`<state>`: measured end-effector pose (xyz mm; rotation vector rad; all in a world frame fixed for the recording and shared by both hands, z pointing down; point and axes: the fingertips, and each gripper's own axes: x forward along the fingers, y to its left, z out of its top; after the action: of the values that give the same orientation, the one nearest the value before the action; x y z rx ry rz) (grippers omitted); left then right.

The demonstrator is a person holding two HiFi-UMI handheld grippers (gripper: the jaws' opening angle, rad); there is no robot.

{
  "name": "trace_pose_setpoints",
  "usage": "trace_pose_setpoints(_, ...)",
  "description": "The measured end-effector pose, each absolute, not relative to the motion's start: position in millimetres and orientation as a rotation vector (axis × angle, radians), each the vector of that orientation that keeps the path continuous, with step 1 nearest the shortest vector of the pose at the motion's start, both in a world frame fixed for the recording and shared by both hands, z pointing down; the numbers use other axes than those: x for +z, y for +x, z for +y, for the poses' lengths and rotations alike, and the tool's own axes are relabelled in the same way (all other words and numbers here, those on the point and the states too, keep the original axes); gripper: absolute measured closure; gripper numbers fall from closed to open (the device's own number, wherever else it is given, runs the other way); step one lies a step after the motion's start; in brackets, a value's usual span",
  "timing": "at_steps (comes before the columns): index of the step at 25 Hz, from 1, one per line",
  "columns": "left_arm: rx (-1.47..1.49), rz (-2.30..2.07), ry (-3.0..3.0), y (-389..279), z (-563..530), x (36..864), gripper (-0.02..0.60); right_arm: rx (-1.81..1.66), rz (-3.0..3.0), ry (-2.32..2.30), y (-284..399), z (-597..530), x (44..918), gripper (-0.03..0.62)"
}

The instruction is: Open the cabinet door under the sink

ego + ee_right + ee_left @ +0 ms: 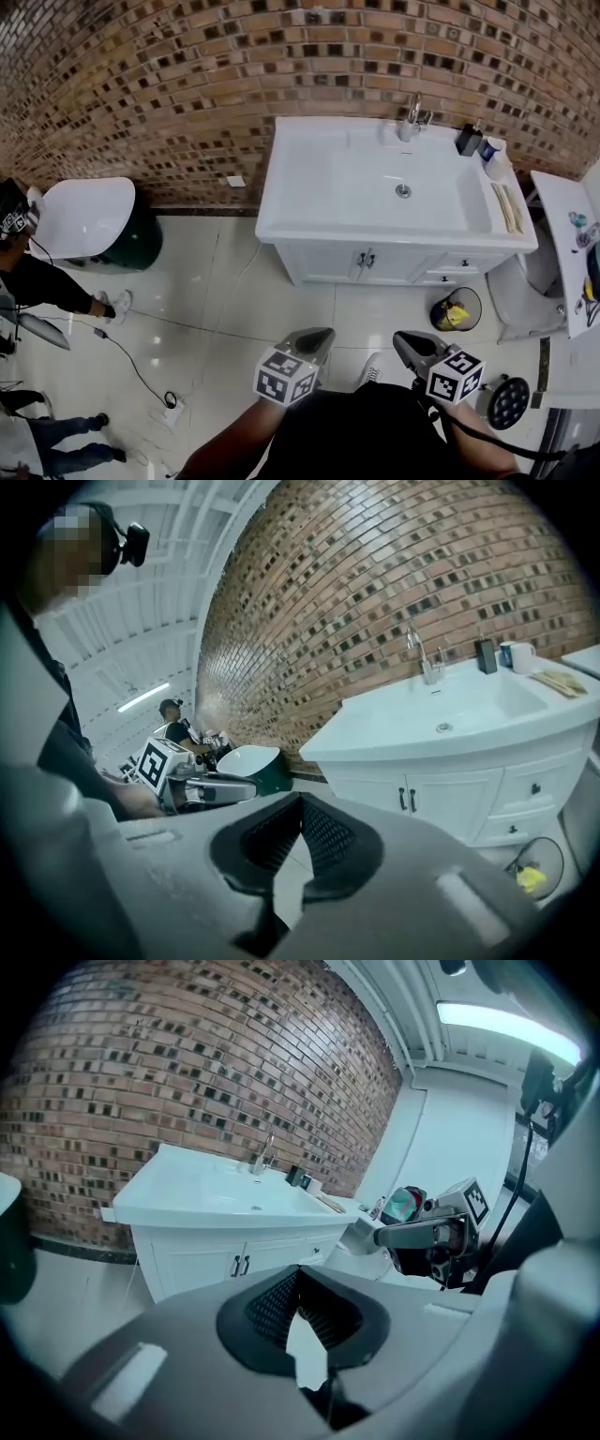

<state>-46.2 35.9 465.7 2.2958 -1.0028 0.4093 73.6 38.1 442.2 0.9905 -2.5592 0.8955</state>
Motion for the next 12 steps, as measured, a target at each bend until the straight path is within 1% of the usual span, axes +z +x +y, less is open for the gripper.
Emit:
trace_pose_setpoints(7, 0.371, -1.154, 2.211, -20.6, -10.9, 456.9, 0.57, 0.928, -2.572, 0.834, 101.9, -3.9, 451.3, 0.592)
trace_pose_setpoints(12, 0.42, -1.125, 2.14, -19.3, -0.8, 468.4, 0.569, 0.945, -2.551, 0.788, 99.1, -11.2, 456.2, 0.592)
